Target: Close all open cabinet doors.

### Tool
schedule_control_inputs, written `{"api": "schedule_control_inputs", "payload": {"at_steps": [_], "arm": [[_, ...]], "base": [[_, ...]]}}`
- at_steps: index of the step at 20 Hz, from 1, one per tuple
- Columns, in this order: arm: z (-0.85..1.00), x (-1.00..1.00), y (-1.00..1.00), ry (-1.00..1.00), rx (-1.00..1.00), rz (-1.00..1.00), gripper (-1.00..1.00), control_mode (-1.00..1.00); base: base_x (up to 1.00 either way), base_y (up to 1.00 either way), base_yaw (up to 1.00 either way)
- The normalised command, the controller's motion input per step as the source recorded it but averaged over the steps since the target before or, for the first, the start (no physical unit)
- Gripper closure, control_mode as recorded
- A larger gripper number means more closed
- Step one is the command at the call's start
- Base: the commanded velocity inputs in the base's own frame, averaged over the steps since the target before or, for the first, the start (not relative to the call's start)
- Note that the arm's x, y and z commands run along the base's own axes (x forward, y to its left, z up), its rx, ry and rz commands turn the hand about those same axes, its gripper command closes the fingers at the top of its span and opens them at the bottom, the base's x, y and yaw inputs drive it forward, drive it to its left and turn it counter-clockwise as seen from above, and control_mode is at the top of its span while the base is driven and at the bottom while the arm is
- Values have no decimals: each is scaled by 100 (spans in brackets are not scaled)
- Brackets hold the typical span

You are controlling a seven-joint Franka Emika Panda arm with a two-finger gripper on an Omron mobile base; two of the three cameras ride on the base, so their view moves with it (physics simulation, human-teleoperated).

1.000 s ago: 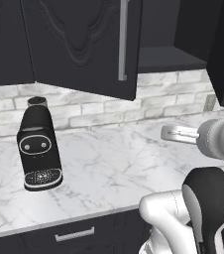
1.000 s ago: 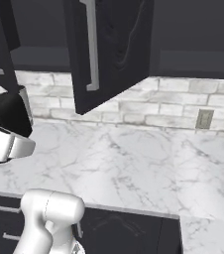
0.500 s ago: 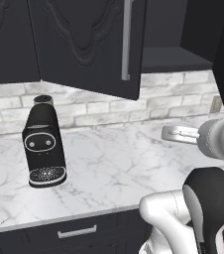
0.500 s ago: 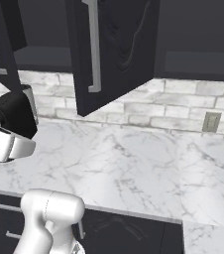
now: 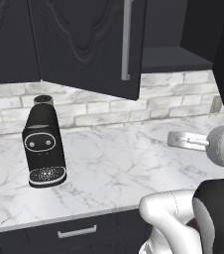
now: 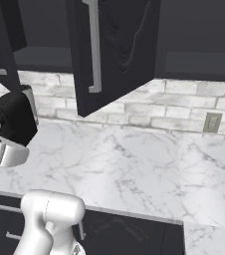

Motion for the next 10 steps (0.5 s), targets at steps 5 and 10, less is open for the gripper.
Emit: {"api": "schedule_control_inputs", "payload": {"at_steps": [5, 10], "arm": [[0, -57, -22, -11, 0, 0, -100, -100], [0, -10, -64, -9, 0, 6, -100, -100]], "base": [[0, 0, 0], [0, 0, 0]]}}
